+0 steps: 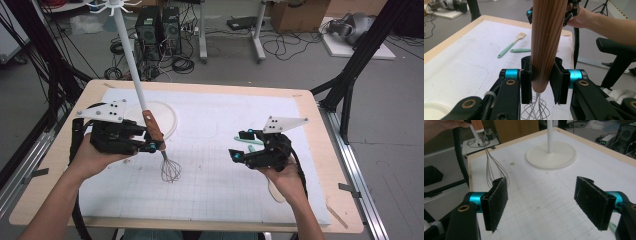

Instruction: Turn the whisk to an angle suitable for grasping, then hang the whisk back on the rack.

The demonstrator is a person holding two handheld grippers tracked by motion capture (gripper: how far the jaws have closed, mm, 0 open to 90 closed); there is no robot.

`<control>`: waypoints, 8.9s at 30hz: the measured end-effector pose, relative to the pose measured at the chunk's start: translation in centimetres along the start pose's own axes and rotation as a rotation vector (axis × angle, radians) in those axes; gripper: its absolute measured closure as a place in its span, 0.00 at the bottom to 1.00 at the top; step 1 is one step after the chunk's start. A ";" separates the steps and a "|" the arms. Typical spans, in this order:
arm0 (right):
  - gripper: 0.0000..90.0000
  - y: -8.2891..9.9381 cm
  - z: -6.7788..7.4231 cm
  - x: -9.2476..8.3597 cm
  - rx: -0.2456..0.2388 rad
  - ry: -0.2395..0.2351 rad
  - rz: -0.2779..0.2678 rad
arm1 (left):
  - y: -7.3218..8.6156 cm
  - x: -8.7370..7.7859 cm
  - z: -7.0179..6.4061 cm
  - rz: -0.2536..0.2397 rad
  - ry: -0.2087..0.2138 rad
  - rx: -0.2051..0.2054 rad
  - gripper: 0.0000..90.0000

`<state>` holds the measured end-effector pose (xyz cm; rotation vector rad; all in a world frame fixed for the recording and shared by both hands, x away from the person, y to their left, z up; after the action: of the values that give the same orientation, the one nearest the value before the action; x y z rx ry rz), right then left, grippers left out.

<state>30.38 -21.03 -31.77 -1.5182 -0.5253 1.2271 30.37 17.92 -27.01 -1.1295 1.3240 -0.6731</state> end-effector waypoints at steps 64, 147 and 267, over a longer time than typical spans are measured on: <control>0.25 4.3 -0.6 -1.7 0.028 0.108 0.024 | -1.9 -3.6 4.3 0.005 -0.092 -0.065 0.80; 0.25 5.1 -2.1 -1.0 0.054 0.084 0.030 | -10.0 -8.9 13.0 -0.004 -0.197 -0.126 0.80; 0.24 4.8 -1.4 -0.7 0.040 0.049 0.017 | -8.9 -11.4 13.0 -0.084 -0.292 -0.157 0.69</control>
<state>30.09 -23.89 -35.92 -1.5179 -0.4541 1.2042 42.65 28.22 -15.95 -1.3610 1.0985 -0.4490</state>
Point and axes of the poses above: each handheld gripper's, and its own axes: x roughly forward along the jaws, y roughly out of its underside, z roughly to its left, the point moved 1 cm from there along x, roughly forward along the jaws, and after that the axes turned 3 degrees about -x, right-handed, at the moved point
